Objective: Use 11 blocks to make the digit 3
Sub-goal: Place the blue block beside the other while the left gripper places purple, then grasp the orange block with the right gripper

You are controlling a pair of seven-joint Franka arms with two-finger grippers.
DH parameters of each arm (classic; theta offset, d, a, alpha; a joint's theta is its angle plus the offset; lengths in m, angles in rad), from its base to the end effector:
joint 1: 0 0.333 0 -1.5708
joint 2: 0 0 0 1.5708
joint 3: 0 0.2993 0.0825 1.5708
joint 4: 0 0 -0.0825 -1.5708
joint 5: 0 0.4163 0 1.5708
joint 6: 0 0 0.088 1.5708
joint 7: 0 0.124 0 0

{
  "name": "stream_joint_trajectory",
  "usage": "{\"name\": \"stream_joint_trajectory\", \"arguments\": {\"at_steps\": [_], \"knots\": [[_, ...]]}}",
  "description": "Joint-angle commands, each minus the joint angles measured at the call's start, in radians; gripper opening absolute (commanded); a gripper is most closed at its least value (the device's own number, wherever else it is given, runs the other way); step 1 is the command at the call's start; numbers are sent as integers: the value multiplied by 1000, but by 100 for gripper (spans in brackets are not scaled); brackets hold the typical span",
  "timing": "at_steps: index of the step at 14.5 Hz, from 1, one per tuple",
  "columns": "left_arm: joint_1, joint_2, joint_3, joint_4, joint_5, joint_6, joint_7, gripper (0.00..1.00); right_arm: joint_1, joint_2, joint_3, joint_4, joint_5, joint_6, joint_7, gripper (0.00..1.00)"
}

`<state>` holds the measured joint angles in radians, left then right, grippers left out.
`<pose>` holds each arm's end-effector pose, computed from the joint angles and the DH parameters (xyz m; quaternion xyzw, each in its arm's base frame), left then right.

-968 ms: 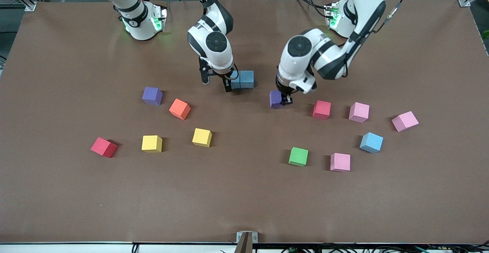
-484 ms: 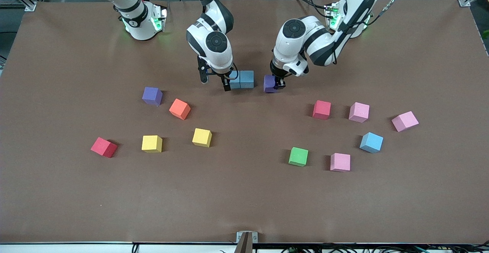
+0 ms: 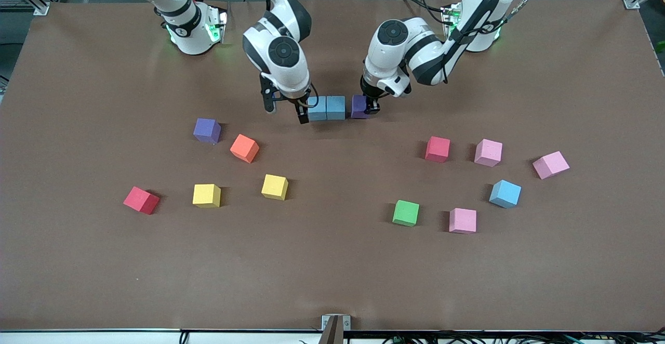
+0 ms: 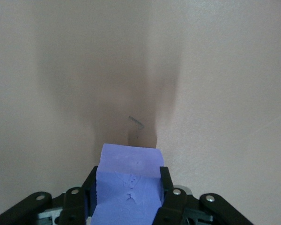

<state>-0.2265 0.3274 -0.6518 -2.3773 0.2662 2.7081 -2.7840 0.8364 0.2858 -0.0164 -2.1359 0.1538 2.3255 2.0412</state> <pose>0.3144 -0.4226 0.1613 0.6583 0.7505 -0.0474 0.0341 0.3897 0.4241 0.2066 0.7845 -0.6162 -0.0572 0.0402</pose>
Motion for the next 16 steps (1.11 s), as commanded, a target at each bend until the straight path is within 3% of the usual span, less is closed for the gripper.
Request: {"name": "stream_joint_trajectory", "arguments": {"at_steps": [1,5,8,13,16], "knots": [[-20,5,-2,1,22,15,-200,7,-60,-80,9,-18,-23,-46,-166,100],[-20,16,4,26,80,-4,-210,7,-126,-112,9,10,-62,-51,-419,100],[-27,50,4,90,152,-102,-291,7,-157,-108,10,8,-155,-49,-559,100],[-27,100,3,139,199,-116,-345,7,-236,-63,12,-7,-164,-14,-778,100],[-47,108,4,138,202,-116,-373,7,-305,-59,13,-68,-164,75,-908,100]]}}
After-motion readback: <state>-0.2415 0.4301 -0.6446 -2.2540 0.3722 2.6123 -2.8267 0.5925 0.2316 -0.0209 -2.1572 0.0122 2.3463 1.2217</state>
